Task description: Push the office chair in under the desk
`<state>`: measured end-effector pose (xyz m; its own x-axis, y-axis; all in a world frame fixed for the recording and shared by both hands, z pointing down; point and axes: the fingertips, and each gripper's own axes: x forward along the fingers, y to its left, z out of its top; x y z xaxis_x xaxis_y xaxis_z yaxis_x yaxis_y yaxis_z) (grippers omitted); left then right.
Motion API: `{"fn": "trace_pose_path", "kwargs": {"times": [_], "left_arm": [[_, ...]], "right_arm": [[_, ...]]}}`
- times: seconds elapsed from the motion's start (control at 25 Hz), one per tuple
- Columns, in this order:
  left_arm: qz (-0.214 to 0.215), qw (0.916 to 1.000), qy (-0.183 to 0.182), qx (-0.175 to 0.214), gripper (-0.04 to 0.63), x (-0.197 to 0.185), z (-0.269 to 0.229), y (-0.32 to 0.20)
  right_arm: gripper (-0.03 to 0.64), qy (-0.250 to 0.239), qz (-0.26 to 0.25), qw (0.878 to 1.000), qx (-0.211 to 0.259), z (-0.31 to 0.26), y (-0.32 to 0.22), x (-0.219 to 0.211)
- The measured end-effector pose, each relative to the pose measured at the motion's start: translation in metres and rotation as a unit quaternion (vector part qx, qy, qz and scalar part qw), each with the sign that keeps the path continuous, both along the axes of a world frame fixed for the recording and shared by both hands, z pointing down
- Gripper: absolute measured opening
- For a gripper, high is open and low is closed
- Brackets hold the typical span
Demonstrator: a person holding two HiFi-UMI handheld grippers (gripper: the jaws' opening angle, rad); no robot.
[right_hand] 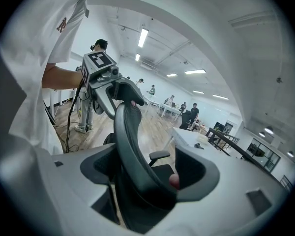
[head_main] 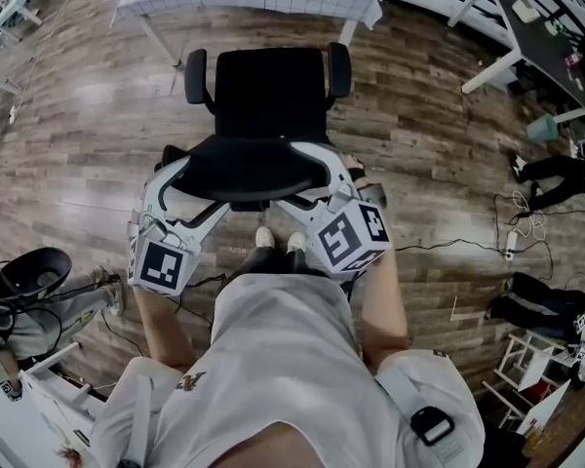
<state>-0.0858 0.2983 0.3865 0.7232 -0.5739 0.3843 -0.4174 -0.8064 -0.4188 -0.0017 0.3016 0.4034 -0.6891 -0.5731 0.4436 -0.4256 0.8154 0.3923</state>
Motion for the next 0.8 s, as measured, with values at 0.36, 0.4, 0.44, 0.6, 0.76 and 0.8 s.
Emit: {"fn": "trace_pose_path", "kwargs": {"times": [0.36,0.4,0.44,0.6,0.76,0.8], "left_arm": [[0.004,1.0000,-0.006,0.001,0.367,-0.001,-0.001,-0.010],[0.004,1.0000,-0.008,0.001,0.365,-0.002,-0.001,-0.012],[0.004,1.0000,-0.009,0.002,0.365,-0.001,-0.001,-0.014],[0.001,0.9999,-0.014,0.000,0.364,0.000,0.002,-0.021],[0.002,0.9999,-0.016,0.005,0.364,0.000,0.002,-0.028],[0.003,0.9998,-0.016,0.007,0.364,0.000,0.002,-0.029]], "right_arm": [[0.357,-0.002,-0.001,1.000,-0.007,-0.001,-0.011,-0.002],[0.359,-0.002,-0.001,1.000,-0.008,-0.001,-0.013,-0.002],[0.359,-0.001,0.000,1.000,-0.009,-0.001,-0.014,-0.002],[0.357,0.004,0.000,1.000,-0.011,0.001,-0.021,-0.001],[0.356,0.008,0.000,1.000,-0.013,0.001,-0.028,0.000],[0.356,0.008,0.000,1.000,-0.014,0.001,-0.029,-0.001]]}}
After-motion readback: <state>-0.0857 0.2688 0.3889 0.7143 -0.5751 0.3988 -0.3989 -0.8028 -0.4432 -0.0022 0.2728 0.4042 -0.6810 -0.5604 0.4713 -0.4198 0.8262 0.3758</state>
